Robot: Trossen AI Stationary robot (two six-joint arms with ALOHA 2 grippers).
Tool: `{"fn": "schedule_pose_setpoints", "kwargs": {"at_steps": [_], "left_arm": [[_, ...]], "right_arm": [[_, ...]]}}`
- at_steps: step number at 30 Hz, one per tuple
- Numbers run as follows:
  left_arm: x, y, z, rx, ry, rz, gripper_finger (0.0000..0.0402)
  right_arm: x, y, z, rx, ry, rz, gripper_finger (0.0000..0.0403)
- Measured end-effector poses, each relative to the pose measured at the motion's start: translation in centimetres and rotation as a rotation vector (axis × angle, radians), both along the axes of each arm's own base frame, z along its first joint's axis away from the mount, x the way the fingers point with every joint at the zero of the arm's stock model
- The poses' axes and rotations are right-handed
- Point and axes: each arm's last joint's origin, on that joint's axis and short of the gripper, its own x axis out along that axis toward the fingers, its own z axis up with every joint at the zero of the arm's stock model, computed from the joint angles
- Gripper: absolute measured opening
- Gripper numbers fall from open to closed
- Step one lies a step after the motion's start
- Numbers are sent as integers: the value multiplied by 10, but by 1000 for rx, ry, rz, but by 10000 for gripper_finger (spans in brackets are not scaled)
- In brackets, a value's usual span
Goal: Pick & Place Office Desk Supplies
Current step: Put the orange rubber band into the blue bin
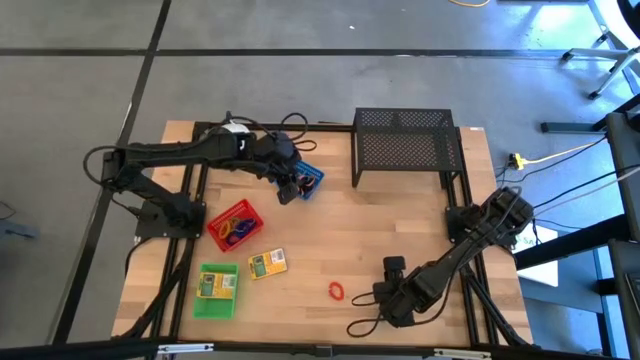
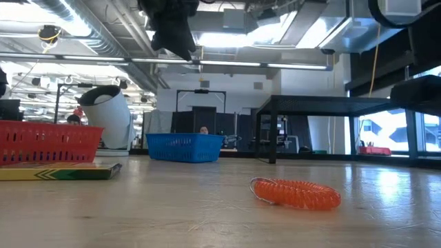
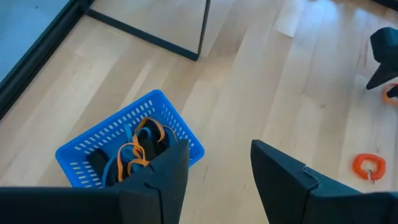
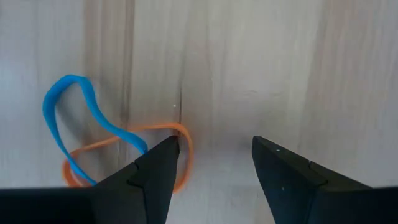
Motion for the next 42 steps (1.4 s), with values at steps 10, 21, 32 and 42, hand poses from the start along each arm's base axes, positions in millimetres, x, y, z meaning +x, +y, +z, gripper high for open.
{"fn": "schedule_pose_setpoints", "kwargs": {"at_steps": [10, 21, 32, 42], "left_arm": [[0, -2, 0, 9, 2, 1, 164], [0, -2, 0, 10, 2, 1, 161], [1, -4, 0, -38, -11, -42, 161], [15, -33, 10, 73, -144, -367, 172]], "right_arm": [[-2, 6, -3, -20, -48, -23, 136], [-2, 5, 0, 30, -53, -211, 14], [-7, -33, 59, -133, -404, -500, 4], [8, -80, 112, -313, -830, -654, 3]]}}
